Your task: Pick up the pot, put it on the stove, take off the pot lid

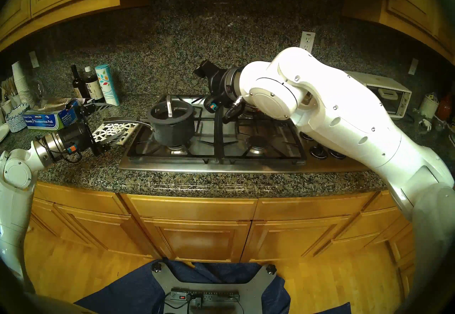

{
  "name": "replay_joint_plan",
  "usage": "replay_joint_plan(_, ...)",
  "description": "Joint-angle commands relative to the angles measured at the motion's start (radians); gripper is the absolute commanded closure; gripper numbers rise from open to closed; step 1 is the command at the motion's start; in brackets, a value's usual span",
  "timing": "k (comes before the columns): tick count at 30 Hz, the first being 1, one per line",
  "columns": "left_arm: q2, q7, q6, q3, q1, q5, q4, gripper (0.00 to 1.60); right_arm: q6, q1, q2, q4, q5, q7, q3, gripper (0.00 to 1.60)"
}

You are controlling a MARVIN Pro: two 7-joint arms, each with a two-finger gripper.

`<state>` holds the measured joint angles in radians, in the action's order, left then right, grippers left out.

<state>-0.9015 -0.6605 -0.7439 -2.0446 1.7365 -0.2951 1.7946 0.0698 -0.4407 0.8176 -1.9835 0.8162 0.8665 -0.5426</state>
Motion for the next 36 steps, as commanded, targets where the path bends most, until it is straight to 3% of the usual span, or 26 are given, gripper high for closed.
replay_joint_plan(1,0.005,0.011,0.003,-0.020,-0.020,0.017,0.017,0.00,0.006,0.036,0.056,0.007,0.016,-0.033,-0.019,0.00)
replay_joint_plan(21,0.005,0.010,0.003,-0.020,-0.020,0.017,0.018,0.00,-0.001,0.036,0.149,0.049,0.025,-0.062,0.002,0.00)
replay_joint_plan(36,0.005,0.009,0.004,-0.021,-0.020,0.018,0.018,0.00,-0.022,0.032,0.184,0.095,0.026,-0.090,0.022,0.00)
